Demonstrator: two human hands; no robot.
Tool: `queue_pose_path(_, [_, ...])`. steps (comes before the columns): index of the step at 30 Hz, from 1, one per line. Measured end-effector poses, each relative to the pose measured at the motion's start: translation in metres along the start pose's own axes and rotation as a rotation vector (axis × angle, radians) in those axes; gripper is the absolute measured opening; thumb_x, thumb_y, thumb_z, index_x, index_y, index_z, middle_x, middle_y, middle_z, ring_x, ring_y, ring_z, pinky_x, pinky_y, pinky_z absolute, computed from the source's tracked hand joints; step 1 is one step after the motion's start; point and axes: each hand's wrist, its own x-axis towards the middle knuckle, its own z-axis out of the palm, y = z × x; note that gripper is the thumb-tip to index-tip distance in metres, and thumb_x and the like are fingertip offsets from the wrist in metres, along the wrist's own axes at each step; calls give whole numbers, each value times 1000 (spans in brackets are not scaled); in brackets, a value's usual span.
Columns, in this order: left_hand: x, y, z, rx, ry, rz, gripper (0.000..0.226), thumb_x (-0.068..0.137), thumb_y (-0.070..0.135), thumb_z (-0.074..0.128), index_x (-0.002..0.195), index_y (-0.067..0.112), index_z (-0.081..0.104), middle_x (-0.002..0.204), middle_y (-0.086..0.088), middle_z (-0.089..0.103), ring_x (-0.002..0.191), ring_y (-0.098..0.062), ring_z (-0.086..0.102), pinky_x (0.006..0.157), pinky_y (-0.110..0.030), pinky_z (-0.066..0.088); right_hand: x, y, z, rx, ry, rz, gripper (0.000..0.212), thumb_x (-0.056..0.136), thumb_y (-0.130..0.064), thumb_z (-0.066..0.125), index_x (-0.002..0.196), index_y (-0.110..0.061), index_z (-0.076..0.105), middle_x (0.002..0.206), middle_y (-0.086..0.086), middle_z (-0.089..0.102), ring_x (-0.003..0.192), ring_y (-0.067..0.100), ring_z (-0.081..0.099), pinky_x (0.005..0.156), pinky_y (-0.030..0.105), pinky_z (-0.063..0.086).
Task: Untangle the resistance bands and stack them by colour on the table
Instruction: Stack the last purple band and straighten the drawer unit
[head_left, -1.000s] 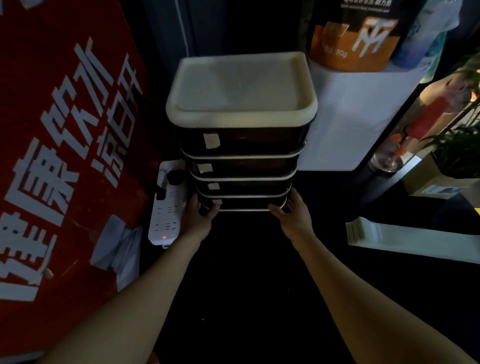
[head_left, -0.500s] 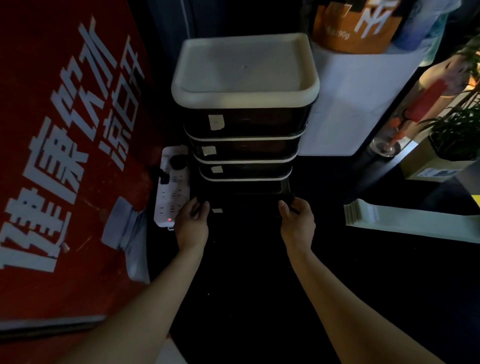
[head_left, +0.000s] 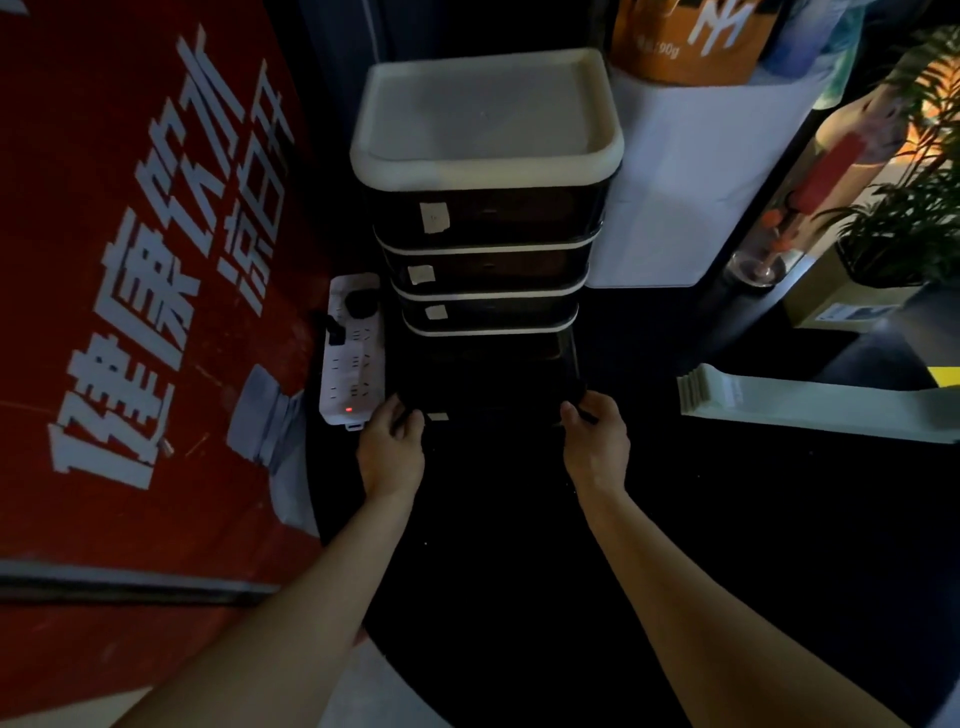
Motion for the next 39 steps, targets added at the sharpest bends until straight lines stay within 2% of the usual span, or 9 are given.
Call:
queue_pose_path(5, [-10,-8,-3,-5,-45,-23,42,92,7,54,134,2,46,133,-12,54,120,-20,53,84,-8,36,-9,6,-7,-30,-30,2,40,95,-25,52,134,-14,47,128,2,56,117,17,54,90,23,42])
queue_pose_path(7, [-19,-11,-2,3,-80,-42,42,92,9,55,133,3,47,133,-11,54,120,-19,53,90,-16,38,-13,10,-15,-27,-37,0,41,95,-24,53,135,-14,47,130,2,56,119,17,53,95,26,43])
queue_pose_path(10, [-39,-10,6,29,-136,-61,40,92,11,55,131,4,48,131,-9,55,118,-20,54,90,-19,38,-17,17,-32,-38,-26,-17,41,94,-24,54,134,-13,48,129,3,56,119,17,53,100,30,44])
queue_pose_path(16, [-68,12,45,117,-295,-79,34,93,19,55,126,12,52,123,-2,58,116,-14,54,87,-19,38,-12,25,-77,-154,96,-104,40,93,-24,54,131,-11,51,130,6,54,119,18,52,91,23,38])
queue_pose_path(22, [-77,45,112,143,-472,-74,34,94,22,53,127,14,50,124,0,56,106,-5,51,89,-19,38,27,26,-136,-243,168,-139,31,93,-21,55,122,-10,56,120,9,53,109,22,56,85,24,40])
queue_pose_path(28, [-84,66,186,237,-569,-56,38,95,25,52,130,10,47,127,-6,55,104,-9,52,88,-20,38,71,29,-184,-366,211,-147,32,94,-22,54,125,-13,56,126,7,48,107,18,52,83,23,38])
queue_pose_path(31, [-81,74,214,308,-609,-96,46,95,33,51,133,9,43,130,-5,52,112,-15,51,89,-22,38,92,33,-200,-424,202,-157,31,92,-21,56,122,-14,58,126,8,46,111,26,53,89,33,46])
queue_pose_path(35, [-78,79,242,328,-576,-143,61,91,42,55,138,8,39,134,-6,50,121,-22,49,94,-27,38,111,35,-214,-517,171,-196,32,92,-19,56,123,-11,57,123,10,46,116,26,44,93,39,45])
queue_pose_path(39, [-71,85,263,227,-561,-297,47,87,39,61,117,2,58,110,-10,64,99,-27,63,86,-36,50,119,39,-220,-573,144,-239,28,90,-14,57,118,-9,60,118,11,47,113,28,43,88,41,47])
